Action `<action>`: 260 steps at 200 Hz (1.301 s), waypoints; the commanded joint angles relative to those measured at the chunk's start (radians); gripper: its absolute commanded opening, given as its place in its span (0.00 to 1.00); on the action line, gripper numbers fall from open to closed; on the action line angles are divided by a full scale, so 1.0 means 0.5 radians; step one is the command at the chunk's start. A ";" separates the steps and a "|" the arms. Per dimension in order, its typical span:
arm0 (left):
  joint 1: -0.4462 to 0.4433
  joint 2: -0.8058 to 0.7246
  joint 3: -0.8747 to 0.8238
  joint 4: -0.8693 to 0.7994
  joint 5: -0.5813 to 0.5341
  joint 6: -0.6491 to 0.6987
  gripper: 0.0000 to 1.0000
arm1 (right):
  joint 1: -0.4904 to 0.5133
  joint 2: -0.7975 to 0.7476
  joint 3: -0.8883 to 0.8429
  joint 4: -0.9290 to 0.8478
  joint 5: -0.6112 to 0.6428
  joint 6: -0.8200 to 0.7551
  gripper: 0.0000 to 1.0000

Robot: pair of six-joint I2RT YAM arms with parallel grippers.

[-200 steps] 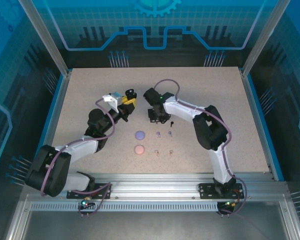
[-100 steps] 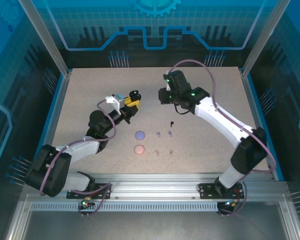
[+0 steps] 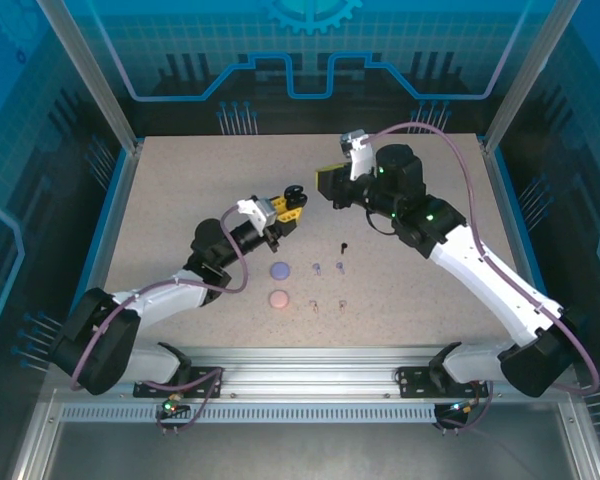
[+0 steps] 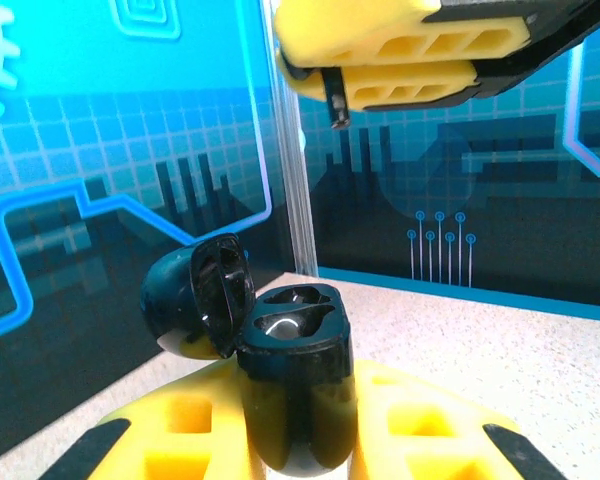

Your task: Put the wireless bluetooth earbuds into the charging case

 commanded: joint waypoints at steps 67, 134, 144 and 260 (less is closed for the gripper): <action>-0.077 0.019 0.118 0.007 -0.046 0.183 0.00 | 0.108 -0.100 -0.159 0.263 -0.192 -0.080 0.18; -0.087 0.012 0.123 -0.008 -0.052 0.185 0.00 | 0.167 -0.090 -0.210 0.244 -0.134 -0.079 0.18; -0.088 0.012 0.123 -0.009 -0.053 0.185 0.00 | 0.167 -0.085 -0.215 0.244 -0.125 -0.077 0.17; -0.115 -0.021 0.135 -0.044 -0.054 0.205 0.00 | 0.166 0.001 -0.207 0.192 -0.041 -0.143 0.15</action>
